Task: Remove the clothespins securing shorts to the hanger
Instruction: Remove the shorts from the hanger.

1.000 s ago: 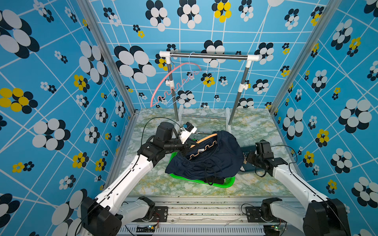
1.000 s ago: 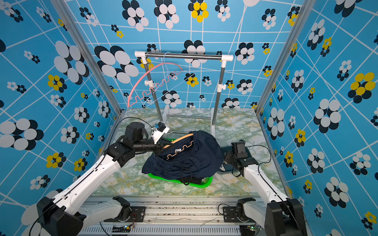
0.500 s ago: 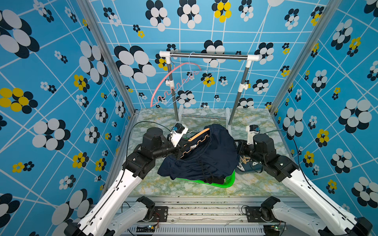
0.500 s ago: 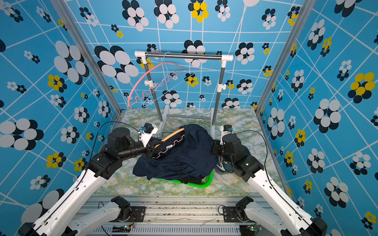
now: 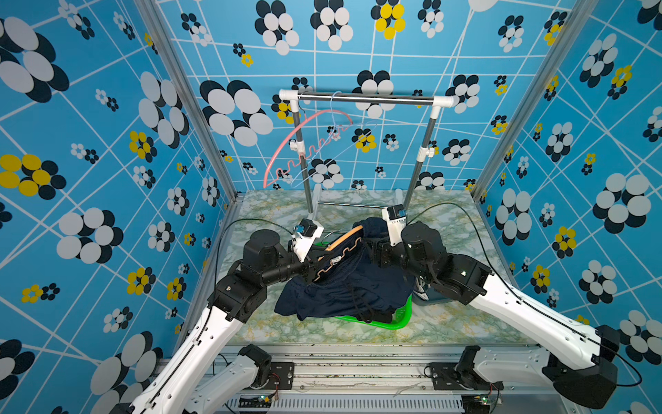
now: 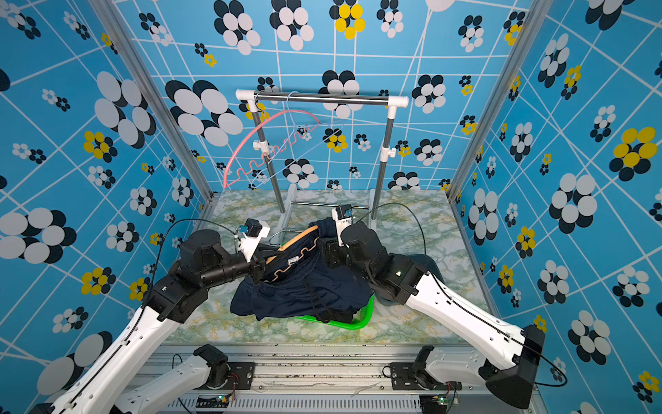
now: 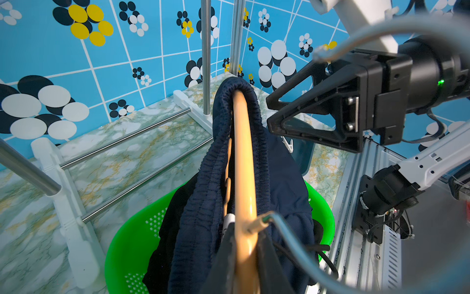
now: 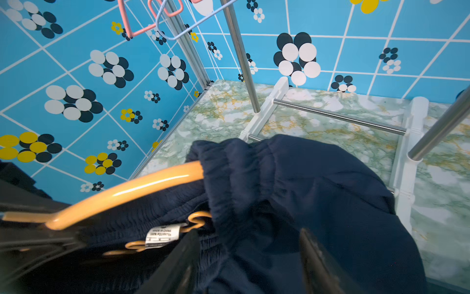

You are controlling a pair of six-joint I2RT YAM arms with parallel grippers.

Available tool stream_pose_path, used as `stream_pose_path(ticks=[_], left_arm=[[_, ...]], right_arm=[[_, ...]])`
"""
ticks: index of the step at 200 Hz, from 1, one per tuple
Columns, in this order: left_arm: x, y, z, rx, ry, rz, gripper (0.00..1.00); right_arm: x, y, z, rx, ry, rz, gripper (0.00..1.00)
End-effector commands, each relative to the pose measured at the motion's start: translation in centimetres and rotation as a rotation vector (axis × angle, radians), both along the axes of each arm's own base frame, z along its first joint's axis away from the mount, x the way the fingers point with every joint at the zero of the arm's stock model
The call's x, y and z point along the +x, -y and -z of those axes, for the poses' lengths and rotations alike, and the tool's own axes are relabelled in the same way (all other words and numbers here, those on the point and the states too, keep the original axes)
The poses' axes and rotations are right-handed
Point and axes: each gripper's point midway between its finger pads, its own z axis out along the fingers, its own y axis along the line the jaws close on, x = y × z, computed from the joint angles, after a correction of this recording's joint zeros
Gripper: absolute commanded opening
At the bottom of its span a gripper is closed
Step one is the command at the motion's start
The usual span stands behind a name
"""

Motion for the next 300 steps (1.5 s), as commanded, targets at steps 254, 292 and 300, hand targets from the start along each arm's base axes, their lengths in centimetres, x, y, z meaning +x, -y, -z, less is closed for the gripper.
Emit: stream_pose_path(ticks=[254,292,300], left_arm=[[-1.9,1.2,1.3,0.013,-0.067,0.132,0.0],[-2.8,1.3,1.1,0.01,-0.053,0.171,0.0],[-3.0,1.3,0.9,0.008,-0.044,0.179,0.0]], right_arm=[[5.9,9.1,-0.9,-0.247,0.09,0.401,0.0],[6.4,11.7,0.4,-0.246,0.042,0.454,0.0],[6.5,12.2,0.7,-0.242,0.03,0.465,0.0]])
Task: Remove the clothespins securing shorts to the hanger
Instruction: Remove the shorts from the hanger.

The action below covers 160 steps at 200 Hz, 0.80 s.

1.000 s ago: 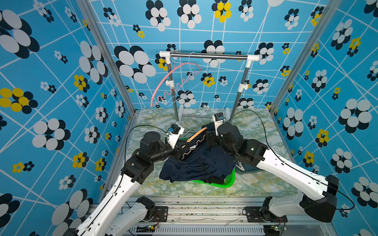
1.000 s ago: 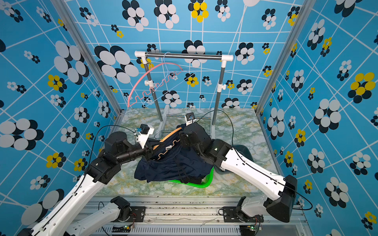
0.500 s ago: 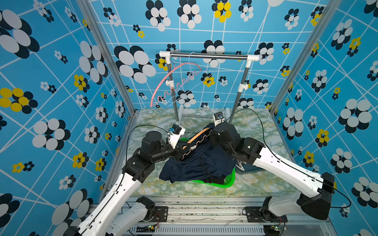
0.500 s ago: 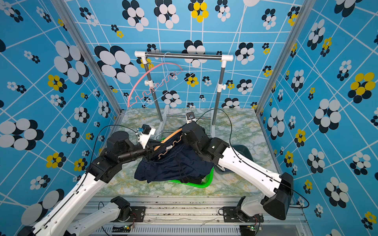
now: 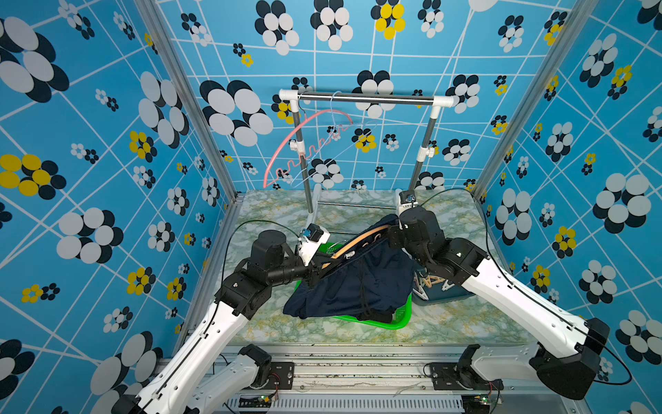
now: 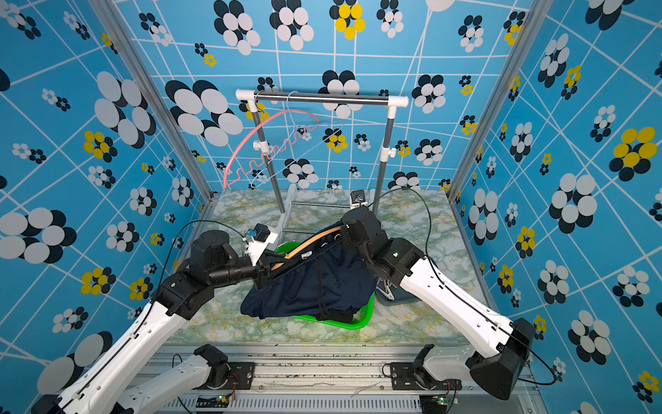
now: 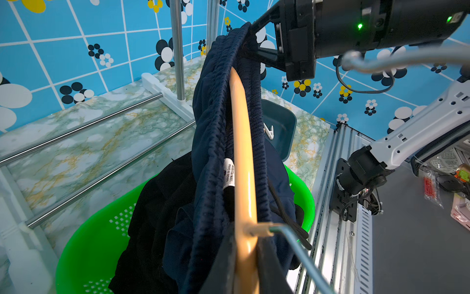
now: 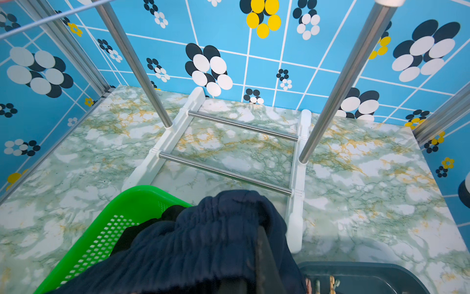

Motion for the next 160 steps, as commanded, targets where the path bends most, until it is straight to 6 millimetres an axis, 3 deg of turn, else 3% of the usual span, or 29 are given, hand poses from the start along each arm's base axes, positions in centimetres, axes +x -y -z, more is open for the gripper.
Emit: stream_pose_path(ticks=[1,108,160], left_arm=[[-1.6,0.0,-1.4,-0.009,0.03,0.056,0.0],[-2.1,-0.4,-2.6,-0.035,0.081,0.047,0.0],[-1.4,0.1,-4.1,-0.118,0.108,0.035,0.0]], right_arm=[[0.5,4.1,0.4,-0.004,-0.004,0.133,0.0],[1.1,8.2,5.3,0.149,-0.125,0.201,0.0],[0.8,7.1,6.5,0.261,-0.129,0.15,0.0]])
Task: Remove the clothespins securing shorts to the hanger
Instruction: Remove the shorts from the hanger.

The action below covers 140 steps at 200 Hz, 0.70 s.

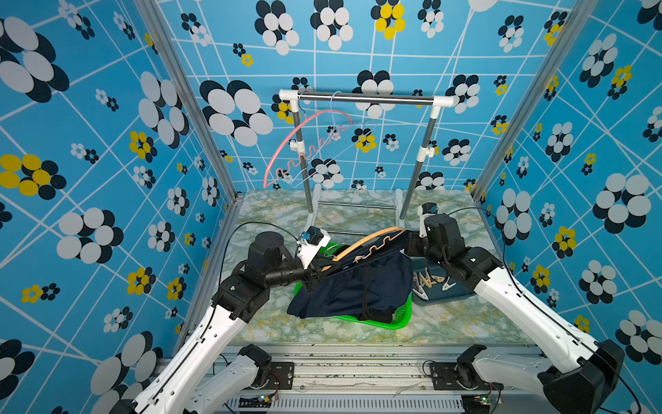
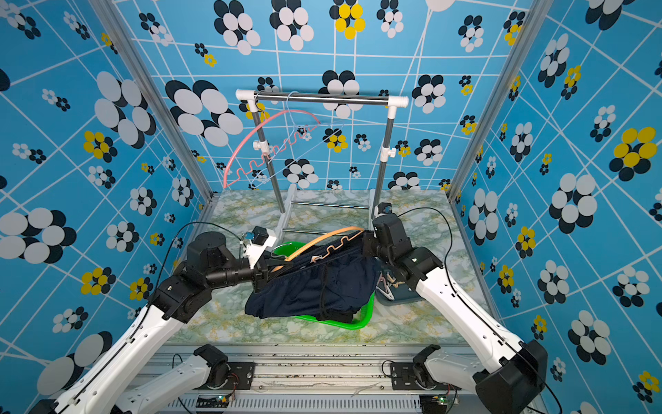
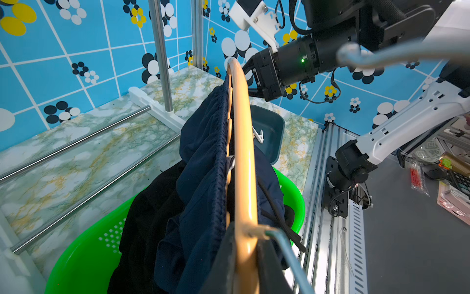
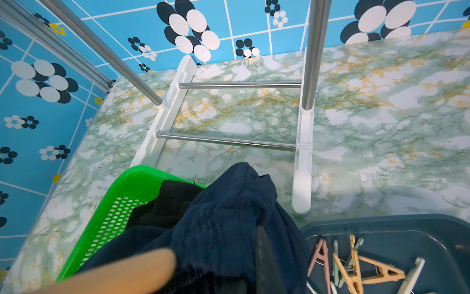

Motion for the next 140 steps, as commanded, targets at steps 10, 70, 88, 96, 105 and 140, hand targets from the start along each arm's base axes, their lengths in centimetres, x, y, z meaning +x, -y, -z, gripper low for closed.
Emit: stream_pose_path(ticks=[10,70,88,96,105,140], left_arm=[[-0.1,-0.2,-2.9,-0.103,0.055,-0.02,0.0],[0.7,-0.1,-3.7,-0.134,0.057,-0.05,0.0],[0.9,-0.2,-3.7,-0.128,0.054,-0.063,0.0],[0.9,-0.3,-3.8,-0.128,0.054,-0.069,0.0],[1.0,-0.4,-4.1,-0.132,0.058,-0.077,0.0],[1.5,-0.4,-5.0,-0.176,0.074,-0.098,0.0]], right_arm=[[0.9,2.3,0.0,0.045,0.043,0.114,0.0],[0.5,0.2,0.8,0.15,0.01,0.042,0.0],[0.4,0.1,1.0,0.159,0.005,0.037,0.0],[0.3,0.2,0.9,0.16,0.007,0.038,0.0],[0.2,0.3,1.0,0.16,0.006,0.04,0.0],[-0.3,-0.4,1.1,0.213,0.004,0.015,0.0]])
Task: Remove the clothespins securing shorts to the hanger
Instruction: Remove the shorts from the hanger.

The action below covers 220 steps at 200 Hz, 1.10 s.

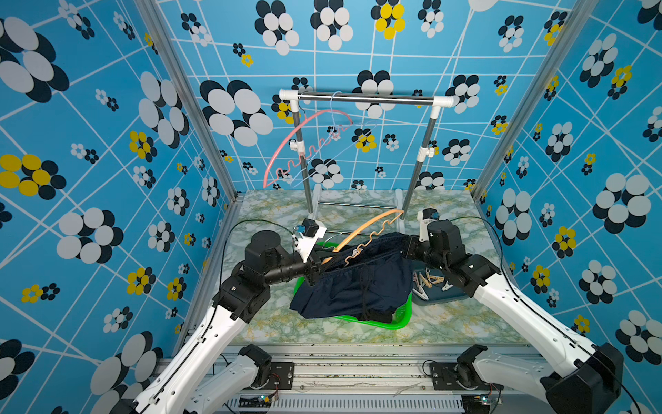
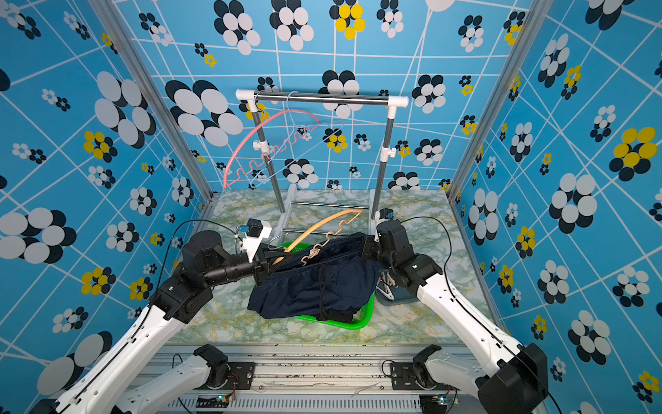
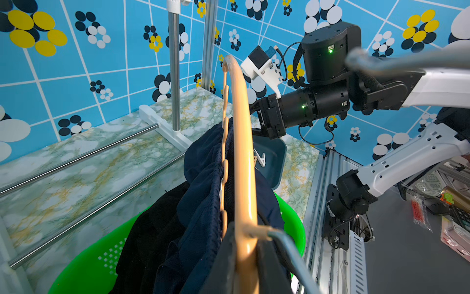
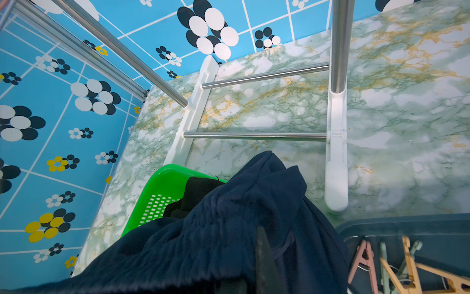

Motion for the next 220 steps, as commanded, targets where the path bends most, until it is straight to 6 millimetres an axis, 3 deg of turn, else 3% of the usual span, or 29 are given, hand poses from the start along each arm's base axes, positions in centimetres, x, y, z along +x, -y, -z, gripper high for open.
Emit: stream_pose_path(ticks=[1,77,220], left_arm=[[0.2,-0.5,-3.0,-0.074,0.077,-0.039,0.0],[2.2,0.6,-4.0,-0.11,0.067,-0.045,0.0],[4.7,4.8,-5.0,-0.175,0.024,0.019,0.0]], right_arm=[[0.2,1.2,-0.2,0.035,0.016,0.055,0.0],[-0.8,0.6,0.5,0.074,0.007,0.026,0.0],[-2.7,-3.8,-2.4,0.068,0.088,-0.122,0.0]])
